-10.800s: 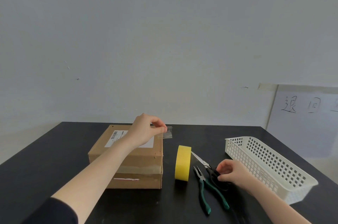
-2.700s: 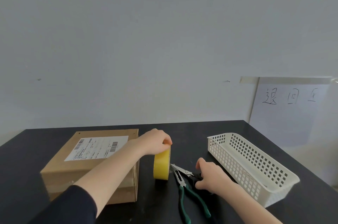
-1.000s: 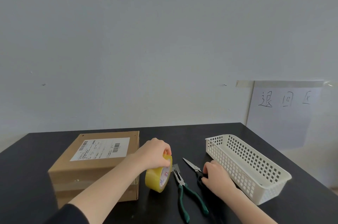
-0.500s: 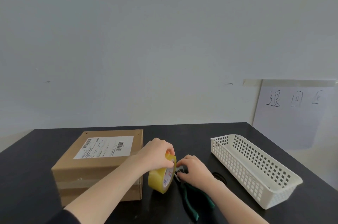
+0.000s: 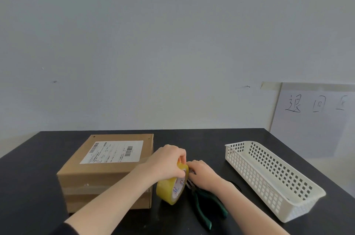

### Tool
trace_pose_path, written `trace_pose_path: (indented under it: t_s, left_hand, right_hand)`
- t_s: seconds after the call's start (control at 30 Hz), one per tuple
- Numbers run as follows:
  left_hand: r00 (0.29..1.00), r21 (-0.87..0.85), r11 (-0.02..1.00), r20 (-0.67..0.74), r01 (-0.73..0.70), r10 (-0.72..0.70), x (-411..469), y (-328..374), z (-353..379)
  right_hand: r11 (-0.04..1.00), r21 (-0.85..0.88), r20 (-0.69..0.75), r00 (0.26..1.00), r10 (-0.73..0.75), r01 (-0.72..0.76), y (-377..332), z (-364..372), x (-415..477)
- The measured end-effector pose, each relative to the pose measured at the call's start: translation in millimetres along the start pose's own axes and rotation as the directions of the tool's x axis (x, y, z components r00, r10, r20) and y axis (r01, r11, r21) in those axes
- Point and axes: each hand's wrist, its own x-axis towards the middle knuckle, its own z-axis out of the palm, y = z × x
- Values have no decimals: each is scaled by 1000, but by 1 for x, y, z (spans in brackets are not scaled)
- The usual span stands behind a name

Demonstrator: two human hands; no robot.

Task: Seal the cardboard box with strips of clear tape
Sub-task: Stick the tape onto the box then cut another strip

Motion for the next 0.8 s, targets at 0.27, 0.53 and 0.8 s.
trace_pose_path:
  t_s: [0.27,0.53,0.8]
  left_hand:
    - [1000,-13,1000,-5,-24,24,-4,1,-2]
    - [999,21,999,-10,-32,32,-11,-1,-4]
    - [998,26,999,-62,34,-33,-8,-1,-12]
  right_hand:
    - [997,13,47,996,74,-75,2,-14,8]
    - [992,125,28,999,28,-31,-16,-47,6]
    - [976,217,-64,998,3,11,-27,-78,-5]
